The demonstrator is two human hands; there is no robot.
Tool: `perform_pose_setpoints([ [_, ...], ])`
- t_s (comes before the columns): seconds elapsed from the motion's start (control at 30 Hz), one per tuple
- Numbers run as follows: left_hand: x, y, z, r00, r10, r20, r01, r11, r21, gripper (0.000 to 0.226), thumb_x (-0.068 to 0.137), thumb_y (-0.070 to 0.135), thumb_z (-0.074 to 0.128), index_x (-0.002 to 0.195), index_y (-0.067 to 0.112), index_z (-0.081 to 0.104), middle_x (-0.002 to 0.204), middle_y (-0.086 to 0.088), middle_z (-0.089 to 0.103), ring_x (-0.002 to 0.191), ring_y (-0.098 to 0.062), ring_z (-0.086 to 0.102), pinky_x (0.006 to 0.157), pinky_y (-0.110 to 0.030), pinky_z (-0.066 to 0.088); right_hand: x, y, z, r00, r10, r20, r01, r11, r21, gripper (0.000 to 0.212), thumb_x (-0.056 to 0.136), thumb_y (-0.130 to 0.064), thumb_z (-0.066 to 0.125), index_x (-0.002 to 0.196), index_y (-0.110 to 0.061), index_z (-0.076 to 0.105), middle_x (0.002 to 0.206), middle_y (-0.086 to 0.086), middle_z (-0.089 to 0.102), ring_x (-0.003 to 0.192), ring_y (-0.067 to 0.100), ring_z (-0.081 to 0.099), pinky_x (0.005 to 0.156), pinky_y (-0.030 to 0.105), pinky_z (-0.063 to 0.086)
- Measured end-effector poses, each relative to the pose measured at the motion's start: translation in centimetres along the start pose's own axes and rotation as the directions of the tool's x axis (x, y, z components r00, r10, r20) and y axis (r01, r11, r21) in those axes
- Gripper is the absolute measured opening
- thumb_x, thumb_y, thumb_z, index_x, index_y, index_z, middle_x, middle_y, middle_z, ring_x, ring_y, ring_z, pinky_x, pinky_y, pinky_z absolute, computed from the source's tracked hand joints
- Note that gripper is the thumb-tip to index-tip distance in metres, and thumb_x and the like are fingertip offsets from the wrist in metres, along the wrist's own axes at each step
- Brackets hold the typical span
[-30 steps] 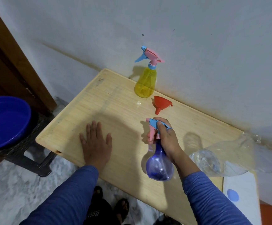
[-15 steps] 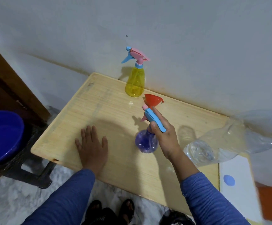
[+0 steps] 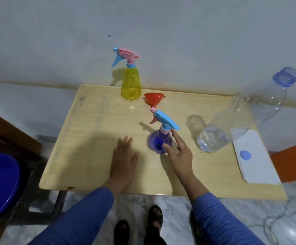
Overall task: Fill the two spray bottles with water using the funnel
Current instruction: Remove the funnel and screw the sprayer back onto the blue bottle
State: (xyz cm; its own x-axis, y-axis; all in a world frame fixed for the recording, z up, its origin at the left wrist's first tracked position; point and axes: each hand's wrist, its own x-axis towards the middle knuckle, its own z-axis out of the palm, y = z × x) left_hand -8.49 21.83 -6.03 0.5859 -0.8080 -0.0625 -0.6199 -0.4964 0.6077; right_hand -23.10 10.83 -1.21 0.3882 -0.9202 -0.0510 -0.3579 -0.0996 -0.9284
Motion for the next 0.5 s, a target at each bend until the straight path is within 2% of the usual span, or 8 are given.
perform_pose_setpoints([
  [0.07,0.9,1.5,0.1,0.992,0.097,0.08,-0.087,0.989,-0.12,0.057,0.096,0.028,0.047,0.148,0.015,0.025,0.157,-0.001,0.02,0.147,-0.018,0.007,0.119,-0.033,0.011,-1.0,0.3,0.8,0.997,-0.001,-0.083,-0.002,1.0,-0.03,0.049,0.084,-0.014,0.067,0.13,-0.021,0.054,0.129,-0.007,0.055,0.117,0.0,0.046,0.093,-0.001,0.029],
  [0.17,1.9,3.3,0.0,0.984,0.14,0.112,-0.101,0.949,-0.297,0.059,0.093,0.018,0.056,0.146,0.015,0.03,0.153,0.0,0.03,0.143,-0.016,0.022,0.112,-0.02,0.017,-1.6,0.2,2.0,0.991,0.01,-0.136,-0.012,1.0,-0.013,0.046,0.084,-0.011,0.067,0.128,-0.021,0.056,0.123,-0.011,0.055,0.117,0.005,0.049,0.099,0.013,0.033],
  [0.23,2.4,3.5,0.0,0.98,0.165,0.109,-0.112,0.918,-0.38,0.059,0.09,0.016,0.06,0.144,0.017,0.036,0.143,0.002,0.044,0.131,-0.009,0.039,0.103,-0.014,0.026,-1.6,-0.1,2.6,0.984,0.045,-0.171,-0.039,0.999,0.037,0.046,0.083,-0.008,0.066,0.126,-0.022,0.057,0.12,-0.013,0.056,0.114,0.005,0.051,0.101,0.02,0.038],
  [0.3,2.7,3.6,0.1,0.983,0.147,0.113,-0.082,0.892,-0.445,0.058,0.089,0.015,0.062,0.142,0.018,0.04,0.135,0.004,0.052,0.12,-0.004,0.046,0.097,-0.012,0.031,-1.3,0.0,3.1,0.974,0.094,-0.208,-0.077,0.993,0.09,0.045,0.083,-0.006,0.065,0.125,-0.022,0.059,0.125,-0.007,0.058,0.117,0.009,0.052,0.105,0.027,0.04],
  [0.37,3.1,3.7,0.4,0.989,0.115,0.092,-0.056,0.872,-0.486,0.058,0.087,0.013,0.064,0.141,0.019,0.042,0.134,0.002,0.055,0.12,-0.007,0.05,0.096,-0.015,0.034,-1.0,0.0,3.5,0.964,0.13,-0.231,-0.102,0.986,0.131,0.045,0.083,-0.005,0.065,0.125,-0.022,0.059,0.132,0.0,0.056,0.123,0.012,0.051,0.108,0.032,0.039],
  [0.5,3.7,4.5,0.9,0.996,0.074,0.053,-0.035,0.851,-0.524,0.058,0.085,0.008,0.065,0.139,0.02,0.045,0.129,0.004,0.058,0.114,-0.003,0.051,0.088,-0.002,0.035,-0.2,-0.5,3.6,0.956,0.173,-0.236,-0.125,0.971,0.205,0.046,0.084,-0.002,0.063,0.126,-0.021,0.059,0.137,0.0,0.053,0.126,0.012,0.048,0.109,0.026,0.036],
])
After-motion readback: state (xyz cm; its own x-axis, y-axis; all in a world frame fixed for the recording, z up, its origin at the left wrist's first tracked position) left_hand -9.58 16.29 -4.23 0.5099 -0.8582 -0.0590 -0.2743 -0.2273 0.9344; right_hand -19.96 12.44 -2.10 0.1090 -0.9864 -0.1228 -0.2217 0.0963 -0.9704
